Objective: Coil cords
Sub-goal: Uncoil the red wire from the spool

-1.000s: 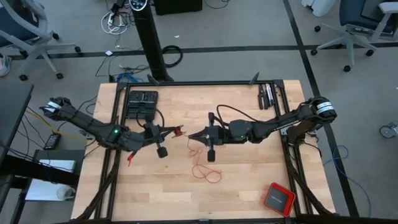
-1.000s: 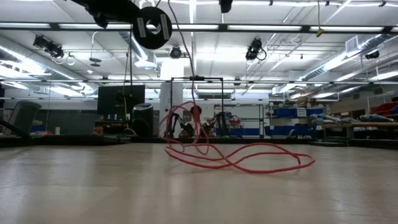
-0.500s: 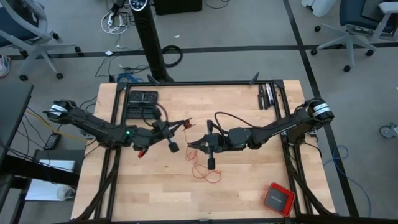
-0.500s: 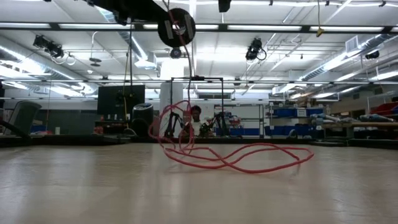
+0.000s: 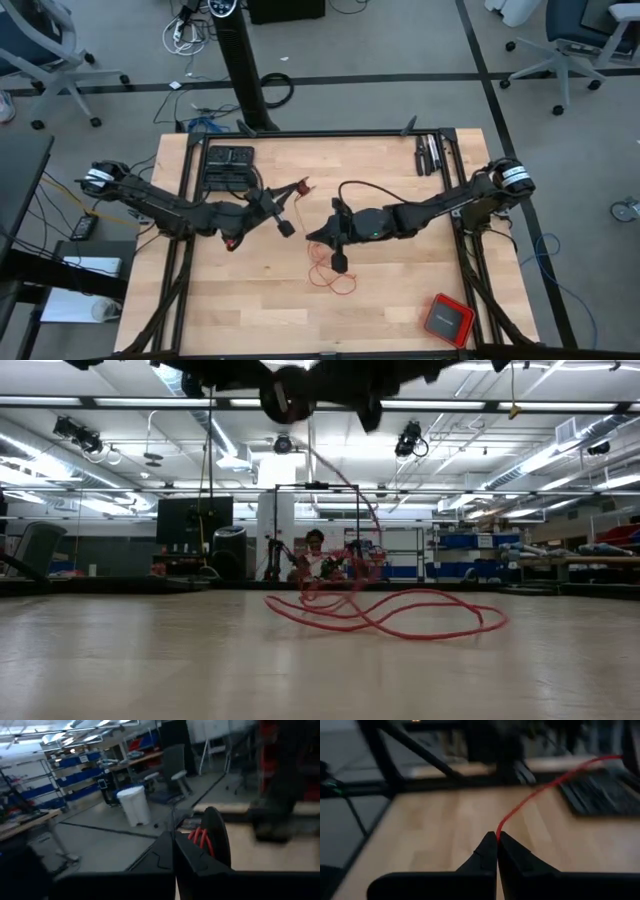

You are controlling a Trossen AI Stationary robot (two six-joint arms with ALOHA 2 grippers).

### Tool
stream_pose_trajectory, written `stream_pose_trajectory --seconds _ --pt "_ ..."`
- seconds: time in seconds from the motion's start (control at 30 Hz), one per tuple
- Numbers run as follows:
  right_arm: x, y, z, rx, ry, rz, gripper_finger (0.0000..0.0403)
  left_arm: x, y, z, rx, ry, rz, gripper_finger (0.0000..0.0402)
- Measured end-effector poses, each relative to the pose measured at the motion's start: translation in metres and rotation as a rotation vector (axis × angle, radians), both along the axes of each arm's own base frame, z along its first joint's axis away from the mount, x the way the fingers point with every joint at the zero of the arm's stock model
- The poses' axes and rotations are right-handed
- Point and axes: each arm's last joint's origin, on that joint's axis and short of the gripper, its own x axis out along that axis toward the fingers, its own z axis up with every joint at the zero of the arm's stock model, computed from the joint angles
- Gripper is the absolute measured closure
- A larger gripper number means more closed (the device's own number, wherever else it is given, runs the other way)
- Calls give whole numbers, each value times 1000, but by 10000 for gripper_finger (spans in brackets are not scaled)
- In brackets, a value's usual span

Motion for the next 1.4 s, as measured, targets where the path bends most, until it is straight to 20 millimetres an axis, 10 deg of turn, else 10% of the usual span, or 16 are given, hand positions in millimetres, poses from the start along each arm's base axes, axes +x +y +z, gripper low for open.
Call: stream_pose_trajectory --seconds 0.53,0.83,1.4 --pt "-15 -47 -30 37 330 -405 403 -23 -37 16 106 22 -266 401" --pt "-28 -60 2 -73 202 -567 402 -29 -44 -4 95 214 -326 401" --pt "-17 -11 49 -236 -210 -124 402 -35 -37 -19 85 330 -159 401"
